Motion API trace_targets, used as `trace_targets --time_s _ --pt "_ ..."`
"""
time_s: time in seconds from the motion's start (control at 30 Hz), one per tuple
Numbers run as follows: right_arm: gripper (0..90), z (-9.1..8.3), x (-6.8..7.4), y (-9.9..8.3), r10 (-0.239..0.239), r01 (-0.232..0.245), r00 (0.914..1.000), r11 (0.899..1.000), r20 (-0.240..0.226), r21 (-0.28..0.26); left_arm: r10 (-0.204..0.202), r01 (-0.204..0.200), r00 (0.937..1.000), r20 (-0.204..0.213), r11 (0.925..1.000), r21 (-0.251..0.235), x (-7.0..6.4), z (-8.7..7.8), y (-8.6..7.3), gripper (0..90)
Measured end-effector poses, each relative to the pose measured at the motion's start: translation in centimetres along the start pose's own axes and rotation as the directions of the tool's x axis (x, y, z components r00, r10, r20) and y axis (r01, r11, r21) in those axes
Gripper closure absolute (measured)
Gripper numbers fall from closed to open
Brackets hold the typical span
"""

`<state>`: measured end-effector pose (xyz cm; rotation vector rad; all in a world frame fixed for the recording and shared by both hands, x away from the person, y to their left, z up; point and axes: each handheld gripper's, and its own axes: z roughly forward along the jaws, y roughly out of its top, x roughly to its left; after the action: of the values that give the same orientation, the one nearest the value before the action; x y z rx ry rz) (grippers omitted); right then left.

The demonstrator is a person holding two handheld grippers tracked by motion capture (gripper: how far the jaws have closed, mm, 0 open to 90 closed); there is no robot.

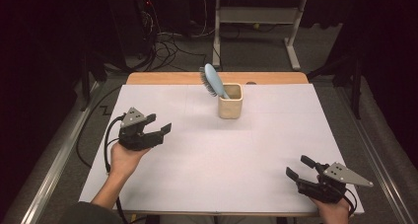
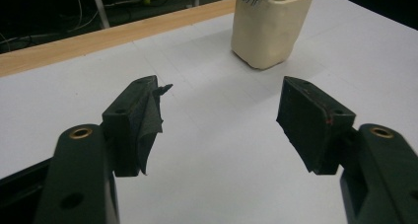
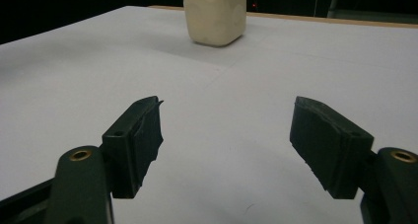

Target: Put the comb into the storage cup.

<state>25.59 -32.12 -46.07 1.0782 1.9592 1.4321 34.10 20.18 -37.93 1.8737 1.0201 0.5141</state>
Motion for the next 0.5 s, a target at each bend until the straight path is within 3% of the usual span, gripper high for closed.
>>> trace_targets --time_s 0.5 --pt "28.5 0.0 0.0 0.0 0.001 -0.001 1.0000 1.000 0.002 -0.001 -0.019 0.019 0.9998 -0.009 0.9998 -0.005 0.5 -0.8 -1.1 33.8"
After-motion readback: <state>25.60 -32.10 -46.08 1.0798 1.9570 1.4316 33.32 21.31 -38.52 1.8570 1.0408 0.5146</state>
